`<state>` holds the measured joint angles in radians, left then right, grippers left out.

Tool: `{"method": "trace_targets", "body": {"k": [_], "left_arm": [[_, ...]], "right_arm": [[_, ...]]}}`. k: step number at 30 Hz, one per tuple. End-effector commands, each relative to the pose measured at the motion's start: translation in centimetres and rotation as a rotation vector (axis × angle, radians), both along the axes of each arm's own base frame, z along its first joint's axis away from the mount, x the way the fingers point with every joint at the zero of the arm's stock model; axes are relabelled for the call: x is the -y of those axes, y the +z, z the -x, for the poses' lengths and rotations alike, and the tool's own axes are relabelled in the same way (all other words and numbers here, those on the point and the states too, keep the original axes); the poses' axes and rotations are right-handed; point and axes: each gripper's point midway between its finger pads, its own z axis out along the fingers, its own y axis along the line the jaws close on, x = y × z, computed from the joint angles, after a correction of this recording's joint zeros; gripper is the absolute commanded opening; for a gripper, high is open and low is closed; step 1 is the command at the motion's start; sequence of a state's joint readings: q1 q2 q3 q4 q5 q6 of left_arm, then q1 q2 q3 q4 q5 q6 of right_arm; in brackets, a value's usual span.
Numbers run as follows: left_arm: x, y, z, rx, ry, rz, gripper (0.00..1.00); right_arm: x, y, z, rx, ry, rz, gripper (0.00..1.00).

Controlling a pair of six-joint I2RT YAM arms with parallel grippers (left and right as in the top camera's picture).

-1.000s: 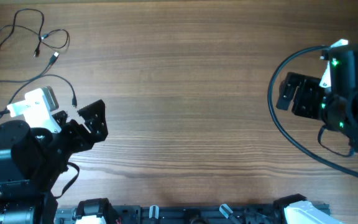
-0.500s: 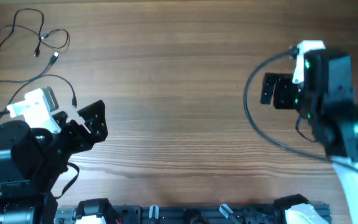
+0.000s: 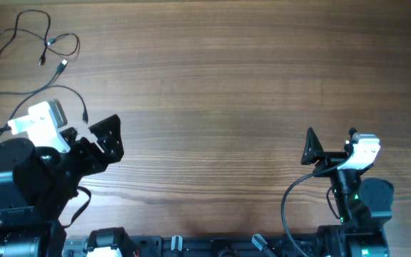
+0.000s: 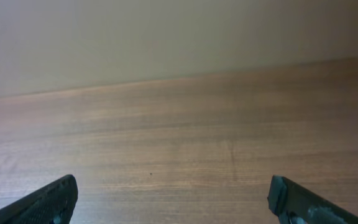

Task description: Untangle cables

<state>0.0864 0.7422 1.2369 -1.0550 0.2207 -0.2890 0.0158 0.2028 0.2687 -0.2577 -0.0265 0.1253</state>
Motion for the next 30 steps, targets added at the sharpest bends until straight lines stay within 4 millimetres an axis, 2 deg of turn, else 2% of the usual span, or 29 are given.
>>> {"method": "trace_targets", "body": {"k": [1, 10, 14, 24, 30], "left_arm": [[-0.1, 0.1, 0.0, 0.007, -0.007, -0.022, 1.00], [-0.1, 0.1, 0.0, 0.007, -0.007, -0.022, 1.00], [-0.1, 0.1, 0.0, 0.006, -0.007, -0.022, 1.00], [-0.1, 0.1, 0.0, 0.006, -0.007, -0.022, 1.00], [-0.1, 0.1, 0.0, 0.006, -0.007, -0.022, 1.00]], "right_arm": [[-0.2, 0.4, 0.0, 0.112, 0.014, 0.009, 1.00], [0.2, -0.1, -0.2, 0.262, -0.011, -0.007, 1.00], [0.2, -2.1, -0.4, 0.194, -0.009, -0.004, 1.00], [0.0, -2.1, -0.3, 0.200, 0.023, 0.174, 1.00], [0.0, -2.0, -0.3, 0.202, 0.022, 0.170, 1.00]]}}
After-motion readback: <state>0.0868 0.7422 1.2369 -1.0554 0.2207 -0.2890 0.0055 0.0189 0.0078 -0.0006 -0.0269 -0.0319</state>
